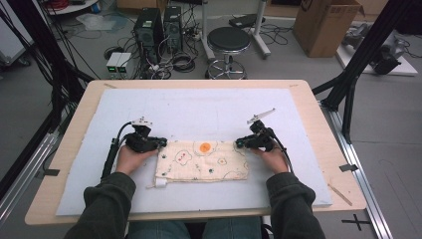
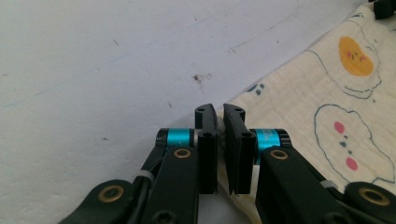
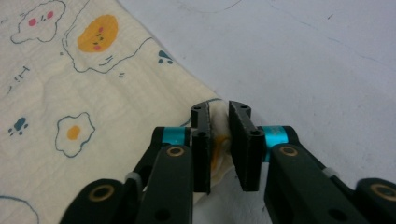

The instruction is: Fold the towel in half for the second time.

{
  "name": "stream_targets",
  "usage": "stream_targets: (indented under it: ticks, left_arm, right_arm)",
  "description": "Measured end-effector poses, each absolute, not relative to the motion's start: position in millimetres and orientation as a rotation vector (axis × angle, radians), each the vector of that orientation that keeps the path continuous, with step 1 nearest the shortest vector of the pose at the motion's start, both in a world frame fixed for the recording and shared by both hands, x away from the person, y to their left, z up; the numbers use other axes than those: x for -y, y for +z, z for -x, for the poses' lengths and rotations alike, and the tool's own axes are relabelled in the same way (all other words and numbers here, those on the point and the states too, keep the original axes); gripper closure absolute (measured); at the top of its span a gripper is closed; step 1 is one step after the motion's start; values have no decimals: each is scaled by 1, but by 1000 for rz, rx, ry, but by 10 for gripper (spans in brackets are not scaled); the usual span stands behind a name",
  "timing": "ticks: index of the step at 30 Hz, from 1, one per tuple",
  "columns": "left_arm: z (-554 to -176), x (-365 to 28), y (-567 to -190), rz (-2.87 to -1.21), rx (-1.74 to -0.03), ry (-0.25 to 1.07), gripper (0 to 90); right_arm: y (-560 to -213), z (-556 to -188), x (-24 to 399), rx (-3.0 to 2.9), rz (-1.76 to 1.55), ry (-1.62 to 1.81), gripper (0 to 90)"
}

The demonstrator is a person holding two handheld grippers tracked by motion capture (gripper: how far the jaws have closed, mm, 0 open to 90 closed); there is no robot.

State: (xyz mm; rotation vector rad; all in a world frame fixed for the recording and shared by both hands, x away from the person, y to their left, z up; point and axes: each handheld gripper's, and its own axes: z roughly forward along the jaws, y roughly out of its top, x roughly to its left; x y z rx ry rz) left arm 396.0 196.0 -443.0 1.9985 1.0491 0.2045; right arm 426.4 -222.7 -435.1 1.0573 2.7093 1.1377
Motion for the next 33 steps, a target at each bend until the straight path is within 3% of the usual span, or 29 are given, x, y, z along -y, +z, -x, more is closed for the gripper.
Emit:
stream_targets:
  ticks: [20, 33]
  left_arm:
    - [-407, -210, -424, -1872, -1063, 275, 852]
    - [-408, -208, -427, -1886, -1047, 271, 851]
  right_arm:
    - [-403, -441, 224, -2639, -1064, 1235, 854]
    - [-417, -448, 230, -2627, -1149, 1285, 854]
